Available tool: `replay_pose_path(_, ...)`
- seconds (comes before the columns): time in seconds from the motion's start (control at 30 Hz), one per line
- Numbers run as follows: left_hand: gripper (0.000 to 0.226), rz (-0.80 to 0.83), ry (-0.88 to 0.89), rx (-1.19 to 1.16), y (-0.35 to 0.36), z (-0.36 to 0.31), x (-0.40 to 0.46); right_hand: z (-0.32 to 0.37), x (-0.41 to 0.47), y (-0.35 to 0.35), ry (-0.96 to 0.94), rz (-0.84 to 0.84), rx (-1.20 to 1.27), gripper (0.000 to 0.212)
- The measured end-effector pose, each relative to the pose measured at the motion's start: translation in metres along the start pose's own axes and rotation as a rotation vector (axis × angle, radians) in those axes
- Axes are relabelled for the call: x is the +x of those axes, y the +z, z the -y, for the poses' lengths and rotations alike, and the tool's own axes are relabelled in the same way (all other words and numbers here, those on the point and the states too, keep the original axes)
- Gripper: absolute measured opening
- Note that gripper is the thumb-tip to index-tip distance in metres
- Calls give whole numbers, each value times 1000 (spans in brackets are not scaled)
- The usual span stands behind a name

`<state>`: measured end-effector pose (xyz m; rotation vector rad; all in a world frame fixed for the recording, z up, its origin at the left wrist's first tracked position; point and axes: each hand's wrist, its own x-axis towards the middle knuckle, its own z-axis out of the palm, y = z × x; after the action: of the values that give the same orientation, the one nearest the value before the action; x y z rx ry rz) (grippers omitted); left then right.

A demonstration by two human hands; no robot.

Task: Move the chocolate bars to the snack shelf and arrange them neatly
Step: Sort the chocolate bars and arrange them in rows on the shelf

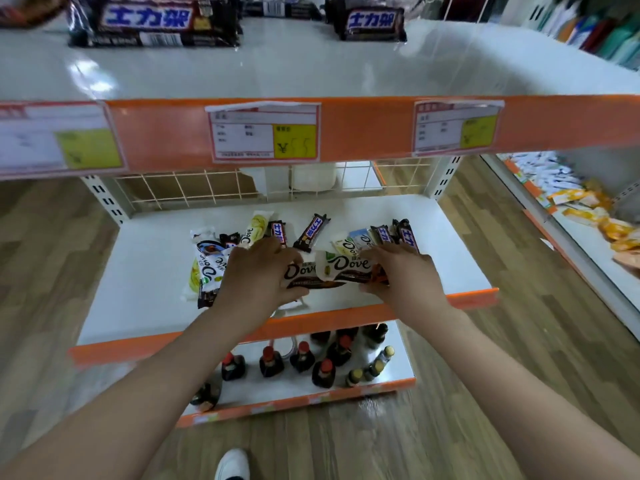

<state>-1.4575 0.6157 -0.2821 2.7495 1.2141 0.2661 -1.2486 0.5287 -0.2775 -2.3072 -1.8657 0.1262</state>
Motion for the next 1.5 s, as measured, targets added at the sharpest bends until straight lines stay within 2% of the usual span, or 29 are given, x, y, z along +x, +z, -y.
replay_pose_path(0.3, 53, 14, -22, 96, -69, -42, -47, 7, -60, -68, -64, -62, -37, 52)
replay_pose_path(0.43, 53, -24, -28, 68, -101, -60, -65, 11, -86, -107, -113, -117, -30, 51)
replay_pose_path(0.6, 53, -100, 4, 82, -142, -77, -86, 22, -109, -151, -176, -150, -65, 48)
replay_pose_path(0.77, 47, -253, 67, 109, -188, -80, -99, 44, -113, -193, -240, -200, -45, 46)
replay_pose_path(1.17, 44, -298, -28, 136, -263, -30, -84, 101, -54, -254, -321, -322, -89, 49)
replay_pose_path(1.5, 46, -314, -87, 77, -301, 56, -45, 160, 38, -263, -405, -293, -68, 53)
